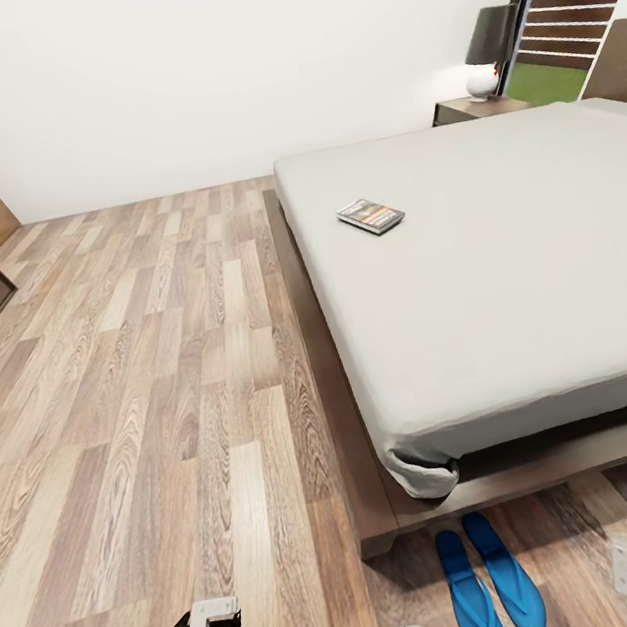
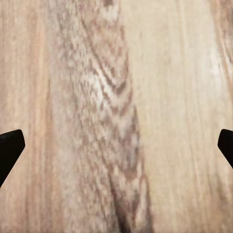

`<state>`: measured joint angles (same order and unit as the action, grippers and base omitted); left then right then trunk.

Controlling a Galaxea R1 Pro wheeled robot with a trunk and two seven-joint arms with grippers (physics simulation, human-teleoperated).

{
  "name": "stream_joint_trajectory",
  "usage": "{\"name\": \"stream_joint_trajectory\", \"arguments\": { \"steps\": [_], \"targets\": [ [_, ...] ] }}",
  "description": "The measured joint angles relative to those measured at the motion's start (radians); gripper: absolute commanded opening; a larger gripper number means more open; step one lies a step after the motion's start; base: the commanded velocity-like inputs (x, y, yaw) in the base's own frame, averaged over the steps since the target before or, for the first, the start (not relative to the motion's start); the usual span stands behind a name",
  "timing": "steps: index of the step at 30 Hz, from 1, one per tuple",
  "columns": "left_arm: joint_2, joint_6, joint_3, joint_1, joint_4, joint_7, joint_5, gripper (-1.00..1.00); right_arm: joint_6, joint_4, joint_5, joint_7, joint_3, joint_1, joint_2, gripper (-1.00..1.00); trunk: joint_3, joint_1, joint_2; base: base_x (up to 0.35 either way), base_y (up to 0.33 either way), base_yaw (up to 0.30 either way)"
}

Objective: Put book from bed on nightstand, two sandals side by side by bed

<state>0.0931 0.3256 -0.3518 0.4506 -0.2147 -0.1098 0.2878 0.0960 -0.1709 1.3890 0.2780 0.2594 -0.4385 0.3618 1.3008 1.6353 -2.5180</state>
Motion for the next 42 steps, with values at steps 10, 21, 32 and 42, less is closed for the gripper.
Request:
{"name": "stream_joint_trajectory", "arguments": {
  "steps": [10,21,32,42],
  "targets": [
    [0.000,0.000,0.000,0.000,0.000,0.000,0.000,1.00,0.001,0.014,0.000,-0.003,0.004,0.003,0.002,1.00,0.000,0.000,0.000,0.000,0.000,0.000],
    [0.000,-0.002,0.000,0.000,0.000,0.001,0.000,1.00,0.000,0.020,0.000,-0.004,0.003,0.004,-0.002,1.00,-0.023,-0.003,0.001,0.000,0.000,0.000],
    [0.002,-0.003,0.000,0.000,0.001,0.001,0.000,1.00,-0.001,0.058,-0.001,-0.003,0.035,0.005,0.000,1.00,-0.023,-0.003,0.001,0.000,0.000,0.000],
    [0.003,-0.003,0.000,0.000,0.001,0.001,0.000,1.00,-0.032,0.094,0.000,-0.003,0.056,0.005,-0.005,1.00,-0.023,-0.003,0.001,0.000,0.000,0.000]
  ]
}}
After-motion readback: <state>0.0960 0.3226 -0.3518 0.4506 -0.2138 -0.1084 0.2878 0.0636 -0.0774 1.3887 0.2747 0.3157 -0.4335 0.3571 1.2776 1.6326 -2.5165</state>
